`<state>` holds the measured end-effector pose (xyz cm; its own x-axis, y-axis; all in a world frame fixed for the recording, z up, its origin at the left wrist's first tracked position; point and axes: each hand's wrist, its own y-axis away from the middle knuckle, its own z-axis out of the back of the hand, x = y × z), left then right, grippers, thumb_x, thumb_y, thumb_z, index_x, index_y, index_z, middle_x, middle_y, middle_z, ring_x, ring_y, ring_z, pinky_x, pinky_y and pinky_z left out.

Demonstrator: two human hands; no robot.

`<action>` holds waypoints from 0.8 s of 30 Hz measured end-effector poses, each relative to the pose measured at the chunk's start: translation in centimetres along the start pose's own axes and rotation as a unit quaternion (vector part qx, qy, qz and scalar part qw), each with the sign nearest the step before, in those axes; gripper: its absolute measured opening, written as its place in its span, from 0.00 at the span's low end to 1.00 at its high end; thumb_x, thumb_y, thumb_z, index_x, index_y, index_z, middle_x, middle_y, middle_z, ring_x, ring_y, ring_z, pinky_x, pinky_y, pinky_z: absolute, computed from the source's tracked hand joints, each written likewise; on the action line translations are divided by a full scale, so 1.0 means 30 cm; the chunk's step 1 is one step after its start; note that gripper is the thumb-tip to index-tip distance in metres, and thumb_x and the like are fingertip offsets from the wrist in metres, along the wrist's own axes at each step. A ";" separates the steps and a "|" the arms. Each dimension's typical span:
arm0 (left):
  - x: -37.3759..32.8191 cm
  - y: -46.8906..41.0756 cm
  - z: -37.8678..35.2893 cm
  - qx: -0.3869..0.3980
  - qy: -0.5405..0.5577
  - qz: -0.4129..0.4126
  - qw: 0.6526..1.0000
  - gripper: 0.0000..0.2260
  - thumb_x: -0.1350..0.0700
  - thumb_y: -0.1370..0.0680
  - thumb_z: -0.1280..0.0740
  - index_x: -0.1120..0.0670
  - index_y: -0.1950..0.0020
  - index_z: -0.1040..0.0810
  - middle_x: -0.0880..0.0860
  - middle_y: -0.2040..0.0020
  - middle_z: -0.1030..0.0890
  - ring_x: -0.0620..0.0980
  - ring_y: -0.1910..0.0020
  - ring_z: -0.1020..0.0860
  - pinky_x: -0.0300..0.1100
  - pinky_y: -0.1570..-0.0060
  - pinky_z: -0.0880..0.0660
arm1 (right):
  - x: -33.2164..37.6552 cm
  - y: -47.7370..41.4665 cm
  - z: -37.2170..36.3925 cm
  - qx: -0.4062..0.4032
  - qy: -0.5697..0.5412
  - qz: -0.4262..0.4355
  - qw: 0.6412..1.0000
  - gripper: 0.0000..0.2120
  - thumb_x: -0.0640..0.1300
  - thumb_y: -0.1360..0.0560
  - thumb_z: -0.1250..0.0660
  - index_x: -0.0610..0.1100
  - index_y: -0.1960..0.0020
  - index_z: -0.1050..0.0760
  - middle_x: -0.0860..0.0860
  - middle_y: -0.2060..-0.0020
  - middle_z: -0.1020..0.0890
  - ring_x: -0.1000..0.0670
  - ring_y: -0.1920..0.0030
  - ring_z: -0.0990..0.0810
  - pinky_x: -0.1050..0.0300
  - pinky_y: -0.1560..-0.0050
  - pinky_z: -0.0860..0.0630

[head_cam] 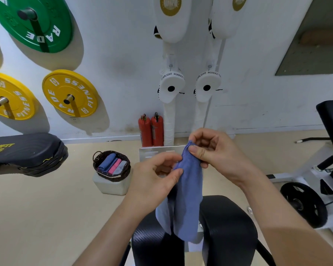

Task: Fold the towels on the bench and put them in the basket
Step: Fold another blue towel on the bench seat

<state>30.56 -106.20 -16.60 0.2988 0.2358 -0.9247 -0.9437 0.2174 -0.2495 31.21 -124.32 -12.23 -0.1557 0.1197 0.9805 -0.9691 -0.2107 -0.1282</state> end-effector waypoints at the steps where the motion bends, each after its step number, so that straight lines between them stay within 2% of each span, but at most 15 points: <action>1: 0.009 -0.005 -0.005 0.017 -0.001 0.009 1.000 0.18 0.63 0.29 0.28 0.38 0.55 0.19 0.41 0.59 0.17 0.42 0.59 0.19 0.35 0.55 0.24 | -0.011 -0.007 0.004 0.005 0.004 -0.002 1.000 0.12 0.34 0.23 0.34 0.49 0.60 0.23 0.50 0.66 0.21 0.54 0.67 0.25 0.63 0.70 0.30; 4: 0.037 -0.020 -0.019 0.055 0.029 0.029 0.998 0.09 0.60 0.30 0.30 0.47 0.57 0.19 0.45 0.61 0.18 0.43 0.60 0.21 0.37 0.55 0.25 | -0.044 -0.026 0.011 0.010 0.003 -0.008 1.000 0.12 0.34 0.23 0.35 0.49 0.60 0.24 0.50 0.66 0.22 0.55 0.66 0.25 0.63 0.69 0.31; 6: 0.058 -0.024 -0.030 0.082 0.038 0.016 0.996 0.04 0.57 0.31 0.31 0.52 0.58 0.20 0.50 0.58 0.19 0.46 0.55 0.20 0.40 0.51 0.24 | -0.064 -0.044 0.012 0.010 0.002 -0.013 1.000 0.11 0.34 0.23 0.35 0.48 0.59 0.25 0.51 0.66 0.21 0.55 0.66 0.25 0.63 0.69 0.30; 8: 0.095 -0.029 -0.052 0.113 0.007 -0.007 0.994 0.07 0.53 0.30 0.33 0.55 0.59 0.20 0.52 0.54 0.21 0.50 0.51 0.22 0.44 0.47 0.25 | -0.082 -0.069 0.014 0.011 -0.006 -0.018 1.000 0.11 0.34 0.23 0.36 0.48 0.59 0.25 0.52 0.67 0.22 0.55 0.67 0.26 0.63 0.69 0.31; 10: 0.146 -0.032 -0.078 0.147 -0.055 -0.007 0.988 0.10 0.50 0.29 0.34 0.56 0.63 0.21 0.51 0.54 0.23 0.49 0.51 0.23 0.46 0.50 0.25 | -0.101 -0.096 0.023 0.005 -0.026 -0.021 0.999 0.12 0.34 0.23 0.36 0.49 0.60 0.25 0.52 0.68 0.24 0.55 0.69 0.28 0.64 0.70 0.32; 13: 0.248 -0.025 -0.082 0.187 -0.171 -0.008 0.967 0.13 0.46 0.29 0.35 0.54 0.68 0.24 0.49 0.59 0.24 0.46 0.60 0.23 0.46 0.61 0.25 | -0.129 -0.139 0.063 -0.034 -0.025 -0.021 0.999 0.14 0.34 0.23 0.36 0.51 0.61 0.25 0.53 0.68 0.23 0.55 0.69 0.28 0.64 0.71 0.31; 15: 0.320 -0.021 -0.049 0.215 -0.261 0.013 0.941 0.16 0.45 0.30 0.37 0.55 0.71 0.29 0.51 0.67 0.28 0.47 0.69 0.27 0.42 0.70 0.31 | -0.162 -0.174 0.108 -0.091 -0.002 -0.025 0.995 0.12 0.33 0.22 0.37 0.49 0.59 0.26 0.53 0.67 0.23 0.57 0.68 0.27 0.64 0.70 0.29; 17: 0.382 -0.026 0.003 0.231 -0.356 0.053 0.904 0.18 0.43 0.32 0.39 0.56 0.73 0.35 0.52 0.73 0.32 0.48 0.75 0.32 0.39 0.73 0.39 | -0.212 -0.214 0.155 -0.155 0.014 -0.033 0.987 0.12 0.33 0.22 0.37 0.48 0.59 0.28 0.52 0.67 0.25 0.59 0.68 0.27 0.65 0.69 0.26; 19: 0.425 -0.043 0.057 0.219 -0.409 0.089 0.881 0.19 0.43 0.32 0.39 0.57 0.73 0.33 0.54 0.74 0.30 0.49 0.75 0.32 0.42 0.72 0.37 | -0.267 -0.252 0.193 -0.198 0.020 -0.041 0.979 0.11 0.33 0.22 0.38 0.47 0.59 0.30 0.51 0.66 0.26 0.61 0.69 0.26 0.66 0.67 0.23; 21: 0.458 -0.075 0.109 0.164 -0.416 0.109 0.888 0.17 0.47 0.27 0.35 0.56 0.71 0.29 0.53 0.71 0.27 0.52 0.71 0.28 0.44 0.71 0.36 | -0.324 -0.287 0.223 -0.225 0.024 -0.045 0.973 0.11 0.33 0.22 0.38 0.47 0.59 0.30 0.51 0.65 0.24 0.60 0.67 0.24 0.64 0.63 0.21; 24: 0.485 -0.139 0.183 0.049 -0.418 0.076 0.904 0.10 0.55 0.23 0.33 0.55 0.64 0.22 0.52 0.63 0.23 0.53 0.64 0.25 0.42 0.67 0.32 | -0.408 -0.331 0.258 -0.266 0.050 -0.045 0.962 0.12 0.34 0.22 0.38 0.49 0.59 0.29 0.49 0.62 0.22 0.52 0.60 0.23 0.51 0.52 0.21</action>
<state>39.62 -98.48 -27.43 0.2084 0.8949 -0.3945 -0.9780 0.1957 -0.0727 44.21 -131.20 -21.79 -0.0577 0.2129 0.9754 -0.9361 0.3279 -0.1270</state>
